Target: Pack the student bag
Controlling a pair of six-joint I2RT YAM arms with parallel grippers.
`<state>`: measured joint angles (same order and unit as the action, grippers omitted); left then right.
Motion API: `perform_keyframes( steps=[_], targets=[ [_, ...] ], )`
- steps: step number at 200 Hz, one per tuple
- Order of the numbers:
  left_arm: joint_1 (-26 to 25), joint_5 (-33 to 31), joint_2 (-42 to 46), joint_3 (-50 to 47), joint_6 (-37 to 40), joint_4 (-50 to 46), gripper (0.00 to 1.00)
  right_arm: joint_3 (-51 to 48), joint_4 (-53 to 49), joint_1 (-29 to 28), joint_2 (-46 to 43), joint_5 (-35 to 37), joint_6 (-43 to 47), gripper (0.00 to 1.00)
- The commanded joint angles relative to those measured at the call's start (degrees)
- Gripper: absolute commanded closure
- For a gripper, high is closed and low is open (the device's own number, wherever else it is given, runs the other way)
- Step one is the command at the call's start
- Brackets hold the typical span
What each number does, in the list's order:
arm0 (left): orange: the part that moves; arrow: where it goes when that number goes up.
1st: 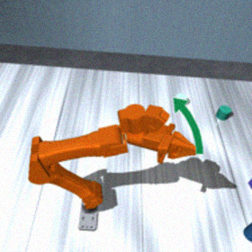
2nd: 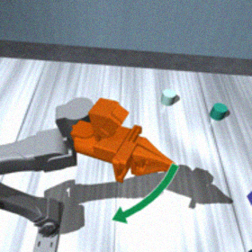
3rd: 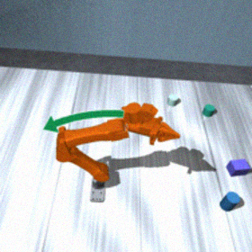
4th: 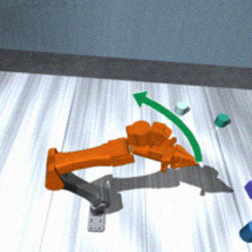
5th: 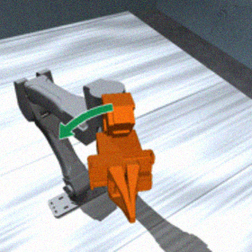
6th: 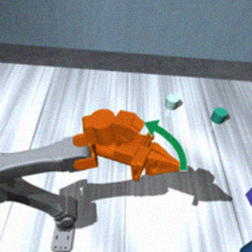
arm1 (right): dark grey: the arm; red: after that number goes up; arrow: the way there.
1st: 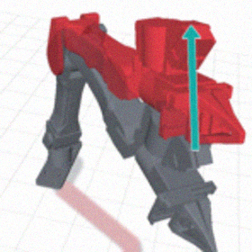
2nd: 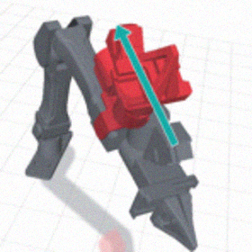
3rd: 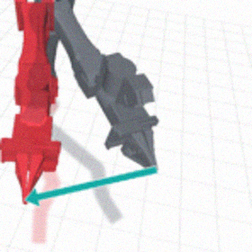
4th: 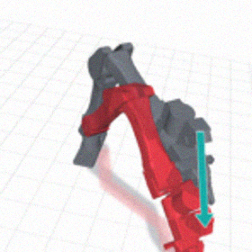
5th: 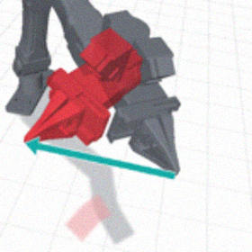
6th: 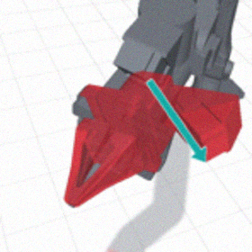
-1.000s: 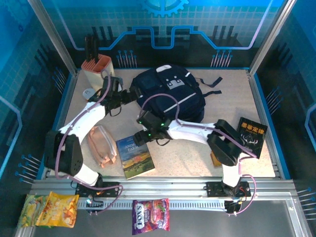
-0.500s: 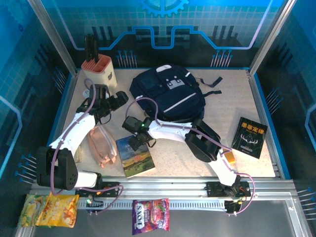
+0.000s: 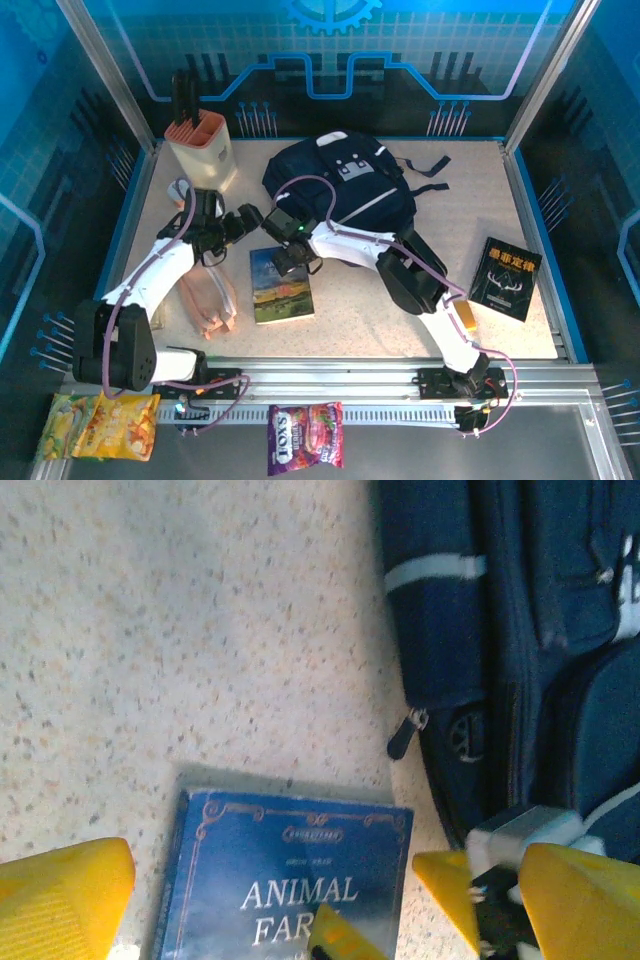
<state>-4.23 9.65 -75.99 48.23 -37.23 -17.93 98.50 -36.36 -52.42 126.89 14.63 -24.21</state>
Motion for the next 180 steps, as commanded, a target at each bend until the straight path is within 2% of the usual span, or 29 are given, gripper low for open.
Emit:
perform_keyframes(
  steps=[1, 30, 56, 109, 180],
  targets=[
    [0.41, 4.87, 1.76, -3.85, -1.05, -1.23, 0.01, -5.14, 3.51, -0.09, -6.93, -5.34, -2.52, 0.24],
    [-0.02, 8.45, 1.63, -8.30, -2.32, 1.00, 0.01, -13.68, 9.06, 0.21, -12.05, -9.33, -9.66, 0.28],
    [-0.63, 8.58, 1.04, -11.00, -1.88, 0.98, 0.04, -17.78, 10.08, 0.39, -13.38, -8.17, -14.62, 0.34],
    [-2.54, 8.21, -2.52, -12.28, -0.13, 0.05, 0.17, -17.01, 6.99, 2.28, -10.73, -8.37, -18.80, 0.54],
    [-3.24, 11.00, -6.14, -11.66, 0.66, 1.31, 0.31, -16.37, 6.21, 2.92, -7.58, -10.14, -19.73, 0.58]
  ],
)
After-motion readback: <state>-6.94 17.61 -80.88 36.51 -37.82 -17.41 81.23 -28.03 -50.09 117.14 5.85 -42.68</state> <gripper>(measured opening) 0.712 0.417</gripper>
